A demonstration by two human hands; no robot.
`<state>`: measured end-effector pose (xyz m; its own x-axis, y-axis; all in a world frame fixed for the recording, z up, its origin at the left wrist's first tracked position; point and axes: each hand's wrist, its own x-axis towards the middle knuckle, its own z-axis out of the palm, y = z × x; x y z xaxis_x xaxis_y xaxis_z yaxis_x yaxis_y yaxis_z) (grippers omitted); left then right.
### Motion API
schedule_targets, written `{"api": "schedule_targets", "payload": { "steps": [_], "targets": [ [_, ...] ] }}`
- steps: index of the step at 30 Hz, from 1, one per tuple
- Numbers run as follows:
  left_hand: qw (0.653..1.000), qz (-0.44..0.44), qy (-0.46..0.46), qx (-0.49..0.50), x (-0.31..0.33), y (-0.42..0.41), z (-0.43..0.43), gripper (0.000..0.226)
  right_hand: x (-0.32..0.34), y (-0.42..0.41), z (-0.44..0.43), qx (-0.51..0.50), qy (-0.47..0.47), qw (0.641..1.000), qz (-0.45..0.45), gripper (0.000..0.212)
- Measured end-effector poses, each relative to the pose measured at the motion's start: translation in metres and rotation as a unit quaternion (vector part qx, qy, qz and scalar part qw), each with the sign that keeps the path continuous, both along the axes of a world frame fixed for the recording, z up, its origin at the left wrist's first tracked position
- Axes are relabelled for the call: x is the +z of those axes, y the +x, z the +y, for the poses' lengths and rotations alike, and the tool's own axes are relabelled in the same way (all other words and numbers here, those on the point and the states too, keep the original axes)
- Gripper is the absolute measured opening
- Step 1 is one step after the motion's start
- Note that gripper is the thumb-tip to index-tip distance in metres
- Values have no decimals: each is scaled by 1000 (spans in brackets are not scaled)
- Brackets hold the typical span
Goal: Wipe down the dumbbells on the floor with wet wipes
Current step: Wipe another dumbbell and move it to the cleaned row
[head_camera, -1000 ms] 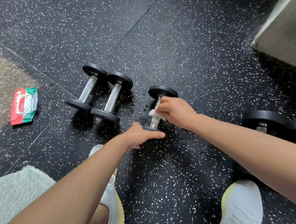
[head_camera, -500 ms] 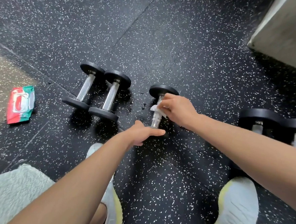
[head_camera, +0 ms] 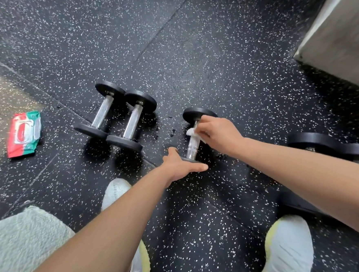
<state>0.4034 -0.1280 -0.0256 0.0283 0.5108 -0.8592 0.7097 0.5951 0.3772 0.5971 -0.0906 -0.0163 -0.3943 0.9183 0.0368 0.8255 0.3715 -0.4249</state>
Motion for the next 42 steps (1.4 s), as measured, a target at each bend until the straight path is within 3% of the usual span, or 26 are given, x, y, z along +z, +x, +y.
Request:
{"api": "schedule_targets", "payload": {
  "steps": [5,10,13,16,19,21,26,27,31,35,38,42],
  "targets": [
    [1000,-16,-10,6,-4,-2,-2,153,-8,-12,-35,125,-45,991,-14,16],
    [1000,-18,-14,1,-4,-5,-1,174,-7,-3,-14,44,-9,999,12,30],
    [1000,-9,3,-5,-4,-1,-1,167,-10,0,-12,-25,11,999,22,25],
    [1000,-1,6,-4,-7,0,-1,154,-11,-8,-34,78,-18,997,8,14],
    [1000,-6,-2,-11,-9,-4,0,155,-10,-7,-37,137,-40,990,8,21],
    [1000,-12,-10,-15,-7,-6,2,162,-11,-3,-19,100,-18,995,6,28],
    [1000,-2,-9,-22,-2,-3,2,164,-14,4,2,-49,42,997,-40,14],
    [1000,3,-7,-25,-2,-1,2,164,-16,2,-5,-30,36,997,-57,7],
    [999,14,1,-39,-2,2,0,158,-23,-2,-31,77,1,987,-139,27],
    [999,9,3,-41,-1,2,-2,151,-18,-6,-10,1,32,981,-190,26],
    [999,10,15,-46,5,4,-3,145,-13,-14,-1,-57,42,981,-181,22],
    [1000,3,2,-26,6,8,0,144,-18,-16,-29,13,35,988,-148,26]
  ]
}}
